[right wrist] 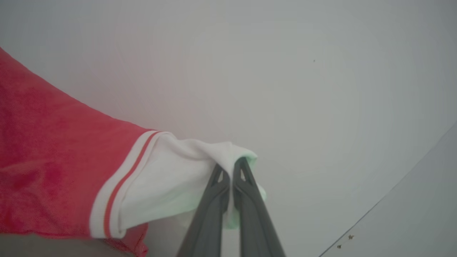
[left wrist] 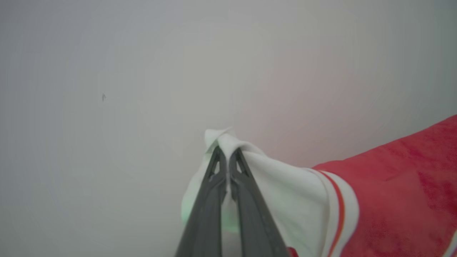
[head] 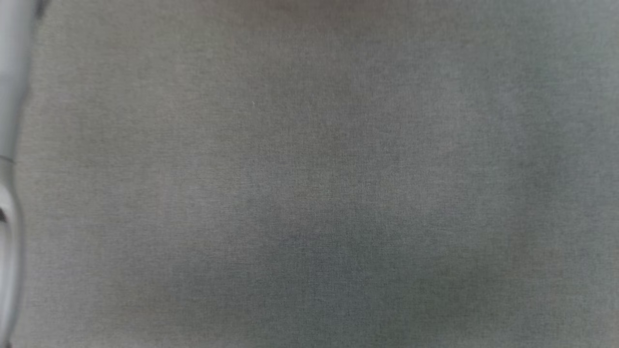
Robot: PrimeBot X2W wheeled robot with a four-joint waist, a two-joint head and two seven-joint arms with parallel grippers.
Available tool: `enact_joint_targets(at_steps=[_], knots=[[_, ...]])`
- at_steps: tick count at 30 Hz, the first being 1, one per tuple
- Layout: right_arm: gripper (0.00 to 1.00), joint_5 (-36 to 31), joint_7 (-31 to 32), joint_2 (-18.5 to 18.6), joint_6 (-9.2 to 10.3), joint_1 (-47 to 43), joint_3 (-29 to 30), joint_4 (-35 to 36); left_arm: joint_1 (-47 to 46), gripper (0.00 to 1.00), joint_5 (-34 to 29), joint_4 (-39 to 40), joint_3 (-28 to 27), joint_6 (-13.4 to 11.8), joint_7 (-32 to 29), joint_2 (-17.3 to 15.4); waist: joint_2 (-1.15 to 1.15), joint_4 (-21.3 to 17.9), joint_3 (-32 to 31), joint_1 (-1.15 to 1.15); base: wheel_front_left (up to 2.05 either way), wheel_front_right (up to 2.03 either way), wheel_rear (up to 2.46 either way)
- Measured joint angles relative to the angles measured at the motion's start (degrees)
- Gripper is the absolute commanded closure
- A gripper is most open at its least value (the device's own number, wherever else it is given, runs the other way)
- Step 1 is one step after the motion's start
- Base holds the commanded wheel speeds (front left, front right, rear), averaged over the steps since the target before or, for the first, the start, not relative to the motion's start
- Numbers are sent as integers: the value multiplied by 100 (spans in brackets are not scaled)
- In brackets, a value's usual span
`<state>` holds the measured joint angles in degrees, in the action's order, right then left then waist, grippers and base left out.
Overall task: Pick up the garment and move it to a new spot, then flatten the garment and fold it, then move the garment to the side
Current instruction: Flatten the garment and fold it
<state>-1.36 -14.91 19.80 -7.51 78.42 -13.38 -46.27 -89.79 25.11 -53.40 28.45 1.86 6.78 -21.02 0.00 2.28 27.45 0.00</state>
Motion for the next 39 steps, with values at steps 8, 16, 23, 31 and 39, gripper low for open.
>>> enact_joint_targets(at_steps=[8,16,23,31,39], knots=[[100,1702,322,-111,0,-1092,-915,-561,1055,100,350,-766,232,416,-679,175,0,57,-500,0,0,0,0],[100,3432,1405,879,-1,-2368,-2270,703,2360,100,773,-500,454,531,-1677,1,0,90,-1127,0,0,0,0],[100,4502,2176,1841,-2,-3487,-2795,2108,3869,100,1205,872,547,492,-2509,-527,0,116,-1560,0,0,0,0],[100,5406,3071,2811,-1,-4936,-3009,3418,6417,100,1833,4262,246,-825,-3795,-1692,1,137,-1814,0,0,0,0],[100,5950,3858,3433,-1,-6007,-2850,4283,8206,100,2206,6645,-101,-2193,-4578,-2569,0,149,-1771,0,0,0,0]])
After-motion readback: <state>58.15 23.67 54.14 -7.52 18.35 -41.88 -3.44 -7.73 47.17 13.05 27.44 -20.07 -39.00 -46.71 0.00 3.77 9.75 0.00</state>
